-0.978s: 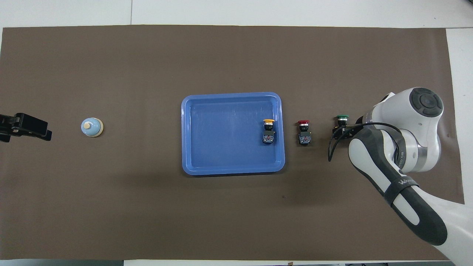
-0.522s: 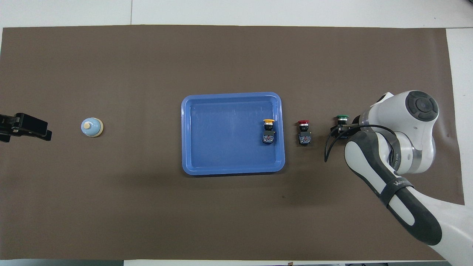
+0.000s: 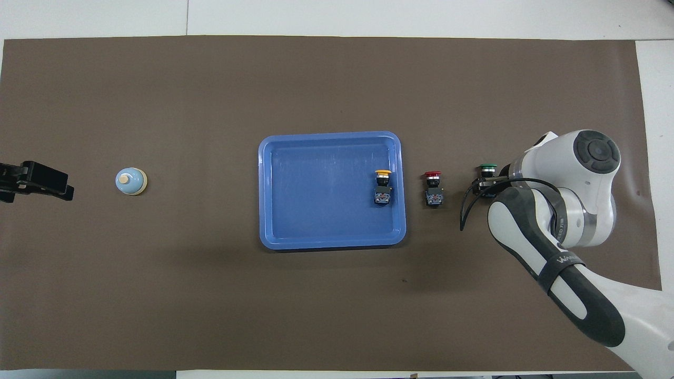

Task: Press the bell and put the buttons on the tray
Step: 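Carry the green button into the tray beside the yellow one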

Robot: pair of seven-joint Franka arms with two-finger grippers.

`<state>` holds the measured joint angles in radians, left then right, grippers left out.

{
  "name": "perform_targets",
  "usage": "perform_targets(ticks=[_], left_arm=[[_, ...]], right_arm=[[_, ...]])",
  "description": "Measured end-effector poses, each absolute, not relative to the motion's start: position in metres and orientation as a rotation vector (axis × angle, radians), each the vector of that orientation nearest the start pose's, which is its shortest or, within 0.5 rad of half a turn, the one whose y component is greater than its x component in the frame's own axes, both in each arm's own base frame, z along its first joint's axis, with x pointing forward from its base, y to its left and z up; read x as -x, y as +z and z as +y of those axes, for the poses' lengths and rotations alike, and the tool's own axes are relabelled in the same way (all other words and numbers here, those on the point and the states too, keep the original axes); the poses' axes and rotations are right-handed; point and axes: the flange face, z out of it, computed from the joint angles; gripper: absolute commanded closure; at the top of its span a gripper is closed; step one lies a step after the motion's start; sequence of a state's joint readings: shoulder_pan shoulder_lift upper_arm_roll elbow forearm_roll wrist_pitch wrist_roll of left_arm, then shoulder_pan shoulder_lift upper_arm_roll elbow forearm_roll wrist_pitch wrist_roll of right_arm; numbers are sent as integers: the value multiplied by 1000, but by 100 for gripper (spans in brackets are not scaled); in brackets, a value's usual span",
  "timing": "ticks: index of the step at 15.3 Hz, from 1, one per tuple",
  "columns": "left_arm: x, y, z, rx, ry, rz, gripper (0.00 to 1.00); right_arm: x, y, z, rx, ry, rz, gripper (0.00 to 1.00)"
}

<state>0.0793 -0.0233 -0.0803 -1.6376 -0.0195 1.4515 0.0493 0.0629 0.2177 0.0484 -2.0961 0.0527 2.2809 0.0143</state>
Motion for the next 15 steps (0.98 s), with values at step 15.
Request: perform_targets(ticks=[15], left_arm=[[-532, 597, -3, 3152, 257, 80, 0]], right_arm=[[-554, 349, 348, 3064, 5, -77, 100]])
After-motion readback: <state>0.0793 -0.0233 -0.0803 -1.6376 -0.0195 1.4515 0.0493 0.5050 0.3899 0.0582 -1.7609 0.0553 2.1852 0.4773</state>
